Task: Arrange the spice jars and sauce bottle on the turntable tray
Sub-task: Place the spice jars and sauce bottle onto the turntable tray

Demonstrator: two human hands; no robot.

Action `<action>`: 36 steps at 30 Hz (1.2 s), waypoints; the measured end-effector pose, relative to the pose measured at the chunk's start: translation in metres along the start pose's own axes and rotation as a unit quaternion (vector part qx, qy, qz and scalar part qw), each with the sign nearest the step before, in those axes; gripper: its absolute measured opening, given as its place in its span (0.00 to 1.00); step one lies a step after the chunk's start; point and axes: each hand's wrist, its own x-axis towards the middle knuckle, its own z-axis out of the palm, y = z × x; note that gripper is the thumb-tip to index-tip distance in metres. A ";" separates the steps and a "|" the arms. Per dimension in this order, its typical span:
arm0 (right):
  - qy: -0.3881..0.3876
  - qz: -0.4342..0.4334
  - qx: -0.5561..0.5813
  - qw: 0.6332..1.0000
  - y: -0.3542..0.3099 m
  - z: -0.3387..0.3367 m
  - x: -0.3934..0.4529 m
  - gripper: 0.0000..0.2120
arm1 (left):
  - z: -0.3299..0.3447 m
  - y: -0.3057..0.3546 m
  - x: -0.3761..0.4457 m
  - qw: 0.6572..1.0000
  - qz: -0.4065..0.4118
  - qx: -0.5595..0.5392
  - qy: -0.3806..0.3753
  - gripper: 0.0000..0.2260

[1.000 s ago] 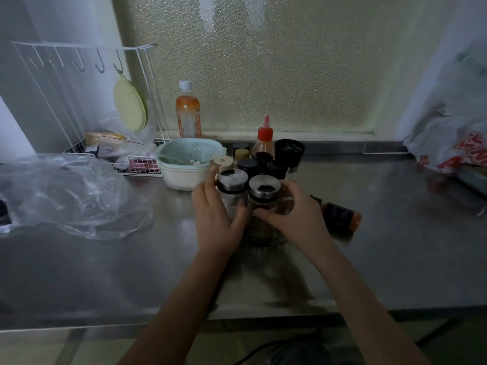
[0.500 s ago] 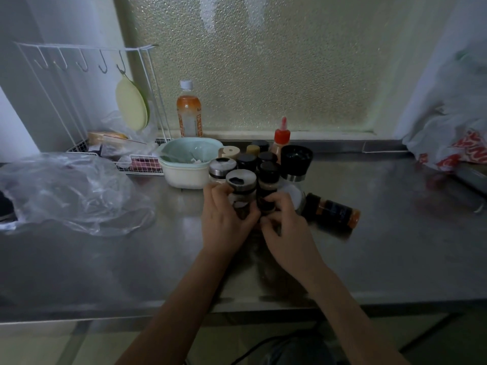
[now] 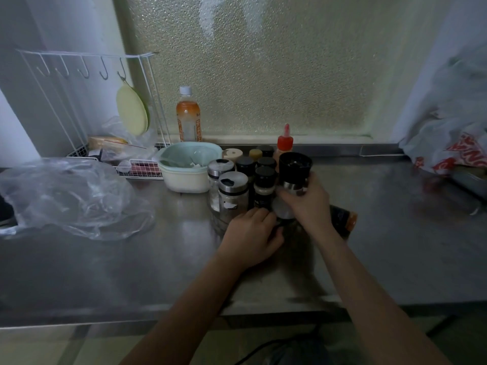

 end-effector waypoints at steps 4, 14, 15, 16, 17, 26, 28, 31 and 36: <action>0.083 -0.029 0.044 0.995 -0.001 -0.007 -0.015 0.23 | 0.001 0.003 0.002 1.000 -0.023 -0.015 -0.013 0.10; 0.127 -0.058 0.075 0.987 -0.017 -0.022 -0.032 0.22 | 0.000 0.004 0.002 0.998 -0.041 -0.027 -0.027 0.16; 0.134 -0.060 0.072 0.986 -0.019 -0.024 -0.034 0.21 | -0.001 0.005 0.002 0.998 -0.045 -0.041 -0.021 0.17; 0.142 -0.061 0.068 0.986 -0.022 -0.025 -0.035 0.21 | -0.003 0.006 0.001 0.997 -0.052 -0.061 -0.012 0.19; 0.145 -0.062 0.065 0.985 -0.024 -0.026 -0.037 0.20 | -0.004 0.007 0.000 0.994 -0.064 -0.088 0.003 0.21; -0.060 -0.088 -0.001 0.994 -0.034 -0.021 -0.060 0.20 | -0.015 0.017 0.002 0.971 -0.135 -0.178 0.085 0.36; -0.123 -0.084 0.043 0.988 -0.035 -0.027 -0.055 0.13 | -0.019 0.020 0.001 0.958 -0.168 -0.205 0.107 0.36; -0.067 -0.071 0.044 0.994 -0.014 -0.040 -0.040 0.19 | -0.022 0.022 -0.001 0.945 -0.194 -0.224 0.137 0.33; -0.102 0.059 -0.404 0.907 0.047 -0.054 -0.016 0.18 | -0.028 0.018 -0.010 0.942 -0.201 -0.217 0.160 0.32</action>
